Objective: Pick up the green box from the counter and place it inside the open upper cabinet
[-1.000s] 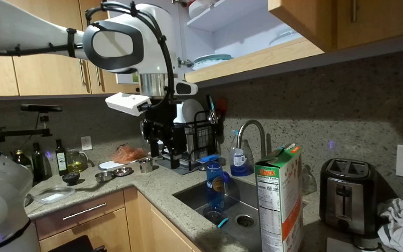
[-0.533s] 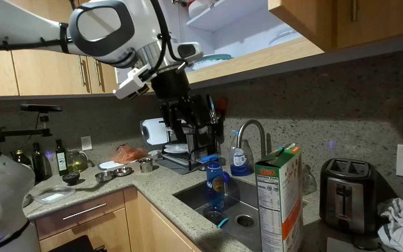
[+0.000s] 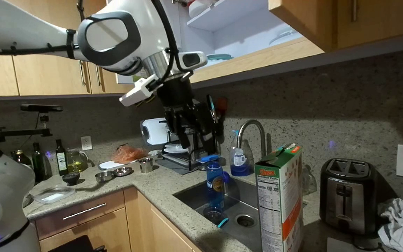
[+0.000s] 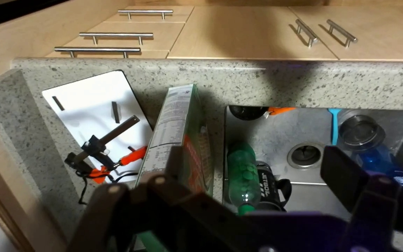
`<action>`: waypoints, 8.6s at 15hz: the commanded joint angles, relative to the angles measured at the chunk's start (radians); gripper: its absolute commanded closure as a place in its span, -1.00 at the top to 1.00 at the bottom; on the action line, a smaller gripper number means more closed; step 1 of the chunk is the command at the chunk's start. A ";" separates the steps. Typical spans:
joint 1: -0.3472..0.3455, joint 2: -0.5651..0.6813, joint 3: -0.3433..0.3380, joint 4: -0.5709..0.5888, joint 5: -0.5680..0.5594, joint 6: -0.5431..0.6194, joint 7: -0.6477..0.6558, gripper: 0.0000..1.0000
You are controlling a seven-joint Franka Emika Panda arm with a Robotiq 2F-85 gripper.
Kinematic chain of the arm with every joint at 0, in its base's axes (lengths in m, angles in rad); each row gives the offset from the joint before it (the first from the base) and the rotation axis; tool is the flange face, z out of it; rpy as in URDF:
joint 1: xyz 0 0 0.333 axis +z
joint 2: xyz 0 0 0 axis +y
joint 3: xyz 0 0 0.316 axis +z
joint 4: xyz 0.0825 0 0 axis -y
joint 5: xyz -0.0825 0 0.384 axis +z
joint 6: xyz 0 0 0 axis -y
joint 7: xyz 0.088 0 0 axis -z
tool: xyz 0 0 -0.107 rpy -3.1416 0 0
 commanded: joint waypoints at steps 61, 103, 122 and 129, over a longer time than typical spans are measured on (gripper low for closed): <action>-0.162 0.536 0.019 0.330 0.540 0.235 -0.414 1.00; -0.157 0.487 0.129 0.316 0.497 0.313 -0.377 -0.84; -0.020 0.112 0.052 0.130 0.487 0.473 -0.380 -0.84; 0.077 -0.014 0.005 0.102 0.493 0.514 -0.391 -0.85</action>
